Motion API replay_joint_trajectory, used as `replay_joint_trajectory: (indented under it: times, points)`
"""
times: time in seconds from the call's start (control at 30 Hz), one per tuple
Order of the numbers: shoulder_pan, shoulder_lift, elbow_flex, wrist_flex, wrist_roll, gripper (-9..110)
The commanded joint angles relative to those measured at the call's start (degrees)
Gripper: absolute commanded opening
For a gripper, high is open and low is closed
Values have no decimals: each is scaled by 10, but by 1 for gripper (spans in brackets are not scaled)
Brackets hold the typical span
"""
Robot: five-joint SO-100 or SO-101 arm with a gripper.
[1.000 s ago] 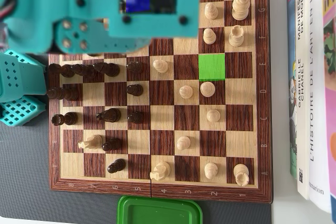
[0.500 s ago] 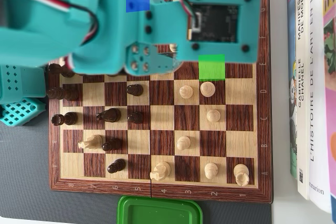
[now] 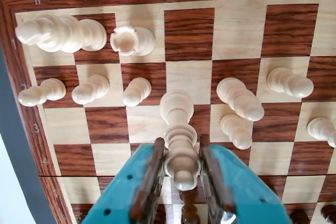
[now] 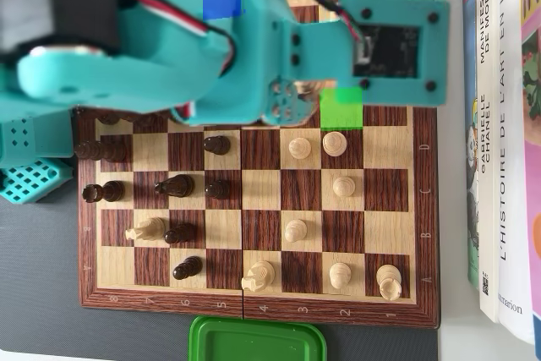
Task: Play chess
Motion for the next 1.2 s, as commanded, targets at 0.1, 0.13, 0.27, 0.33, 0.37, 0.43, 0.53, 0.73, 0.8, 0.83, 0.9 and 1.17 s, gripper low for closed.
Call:
replay_joint_trajectory:
  times: [0.1,0.13,0.27,0.33,0.37,0.43,0.53,0.73,0.8,0.83,0.9,1.17]
  points:
    - [12,-19,-48,-3,-3,1]
    - [13,-21,-48,-3,-3,1]
    - [14,-34,-48,-6,-3,1]
    - [14,-40,-48,-8,-3,1]
    - [14,-41,-48,-8,-3,1]
    - [14,-46,-48,-8,-3,1]
    - [14,-53,-49,-8,-3,1]
    - [14,-76,-76,-3,-3,1]
    - [14,-83,-80,-3,-4,1]
    - [14,-83,-80,-3,-6,1]
    - [16,-85,-80,-3,-11,1]
    - [25,-90,-80,-4,-23,1]
